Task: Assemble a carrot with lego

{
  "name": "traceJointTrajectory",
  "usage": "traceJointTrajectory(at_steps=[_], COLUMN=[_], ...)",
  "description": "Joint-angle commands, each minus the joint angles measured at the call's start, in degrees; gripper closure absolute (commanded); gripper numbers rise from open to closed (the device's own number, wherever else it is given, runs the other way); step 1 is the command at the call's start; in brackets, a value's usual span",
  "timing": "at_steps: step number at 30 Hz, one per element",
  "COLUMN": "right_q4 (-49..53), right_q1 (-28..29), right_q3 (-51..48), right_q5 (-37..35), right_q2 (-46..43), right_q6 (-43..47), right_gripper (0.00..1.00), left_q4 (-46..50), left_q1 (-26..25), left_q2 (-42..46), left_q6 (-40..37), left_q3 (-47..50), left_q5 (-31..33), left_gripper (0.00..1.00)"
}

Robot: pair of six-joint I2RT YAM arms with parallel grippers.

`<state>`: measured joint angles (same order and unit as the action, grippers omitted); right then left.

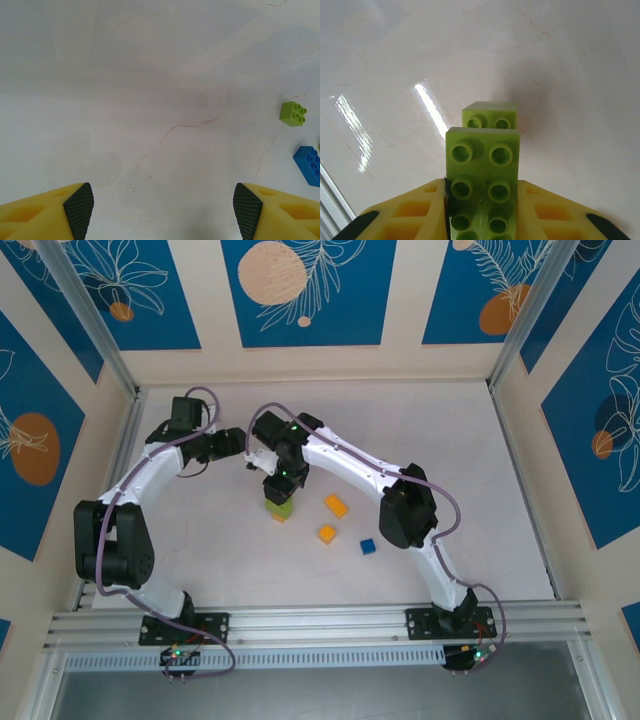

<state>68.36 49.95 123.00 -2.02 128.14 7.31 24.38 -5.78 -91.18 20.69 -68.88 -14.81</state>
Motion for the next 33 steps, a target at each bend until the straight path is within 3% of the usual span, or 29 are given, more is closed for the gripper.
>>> traceJointTrajectory(at_steps=[1,33], right_q4=[0.55,3.06], right_q1=[-0.18,1.27], right_q3=[0.84,-5.16], right_q5=[2.11,-0.03], right_q2=[1.89,3.20], right_q6=[0.34,3.73], right_gripper=[0.69,0.68], left_q4=[-1.01,-1.27], left_q1=[1.05,1.13], left_q2=[0.64,0.91], left_q6=[0.23,0.34], left_q3=[0.02,0.33], left_q5=[-1.27,-1.32], left_gripper=[0.23,0.23])
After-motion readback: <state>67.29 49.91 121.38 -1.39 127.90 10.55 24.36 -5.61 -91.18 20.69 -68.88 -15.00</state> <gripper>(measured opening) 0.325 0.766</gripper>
